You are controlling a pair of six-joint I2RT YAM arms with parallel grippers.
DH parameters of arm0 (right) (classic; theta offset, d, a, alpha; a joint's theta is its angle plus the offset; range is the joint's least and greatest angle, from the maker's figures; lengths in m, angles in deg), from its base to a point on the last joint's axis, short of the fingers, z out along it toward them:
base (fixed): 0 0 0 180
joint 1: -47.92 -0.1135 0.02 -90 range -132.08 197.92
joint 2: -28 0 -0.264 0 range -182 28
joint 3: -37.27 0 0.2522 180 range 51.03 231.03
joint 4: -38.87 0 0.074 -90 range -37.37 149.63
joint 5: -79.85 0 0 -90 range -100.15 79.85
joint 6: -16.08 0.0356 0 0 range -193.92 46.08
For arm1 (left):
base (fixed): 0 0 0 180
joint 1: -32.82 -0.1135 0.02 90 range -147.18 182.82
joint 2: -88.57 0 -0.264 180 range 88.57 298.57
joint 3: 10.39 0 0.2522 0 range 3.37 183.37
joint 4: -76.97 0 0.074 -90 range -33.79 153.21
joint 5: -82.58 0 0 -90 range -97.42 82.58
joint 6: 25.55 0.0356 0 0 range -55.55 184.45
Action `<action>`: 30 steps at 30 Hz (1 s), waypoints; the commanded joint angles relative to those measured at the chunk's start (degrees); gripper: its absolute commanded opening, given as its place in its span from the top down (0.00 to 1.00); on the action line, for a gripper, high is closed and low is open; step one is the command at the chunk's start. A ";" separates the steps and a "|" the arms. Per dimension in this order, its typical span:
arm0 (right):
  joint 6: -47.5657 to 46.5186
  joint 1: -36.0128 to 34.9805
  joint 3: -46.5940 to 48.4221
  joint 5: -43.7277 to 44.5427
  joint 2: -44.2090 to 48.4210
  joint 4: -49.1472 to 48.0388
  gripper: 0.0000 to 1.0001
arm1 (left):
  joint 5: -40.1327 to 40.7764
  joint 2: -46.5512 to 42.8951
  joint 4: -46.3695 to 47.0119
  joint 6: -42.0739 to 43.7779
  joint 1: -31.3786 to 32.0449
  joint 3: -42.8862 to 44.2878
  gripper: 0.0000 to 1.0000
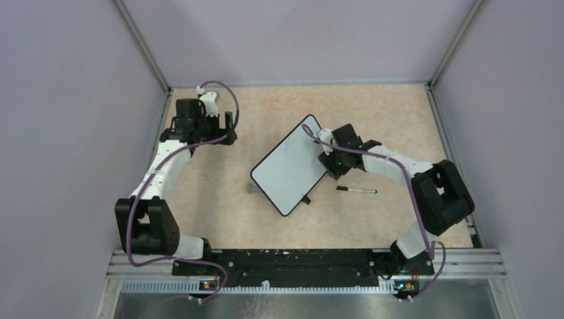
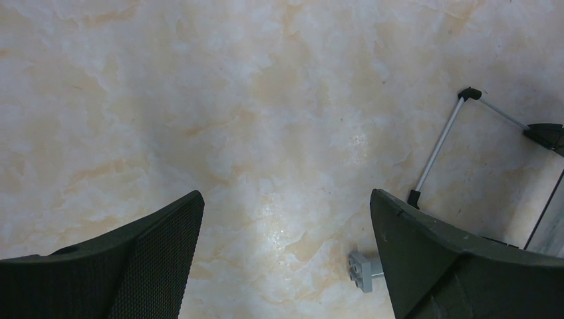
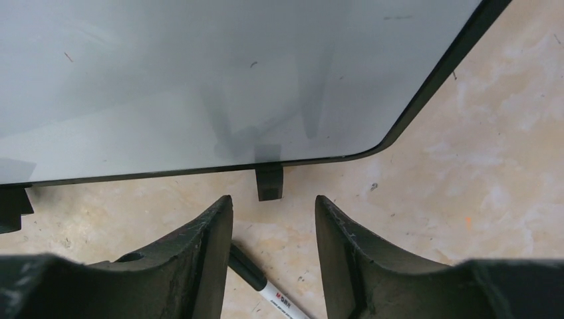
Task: Write a sentence on the whiteboard
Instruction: Move the whiteboard to the center of the board.
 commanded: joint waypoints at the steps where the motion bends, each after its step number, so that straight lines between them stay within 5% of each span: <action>1: -0.75 -0.04 2.91 -1.21 -0.57 -1.86 0.55 | 0.32 -2.16 1.70 -0.33 0.11 -0.34 0.01; 14: -1.82 -0.04 0.62 -3.00 -1.63 -4.07 0.66 | 0.69 -1.72 2.27 -0.32 0.08 -0.47 0.01; 21: -2.28 -0.04 -0.13 -3.52 -0.66 -3.32 0.99 | 0.91 -1.88 2.24 -0.33 0.06 -0.76 0.01; 30: 0.40 -0.04 -6.19 -3.20 7.21 -1.96 1.00 | 1.15 -2.23 2.34 -0.34 0.09 -1.07 0.01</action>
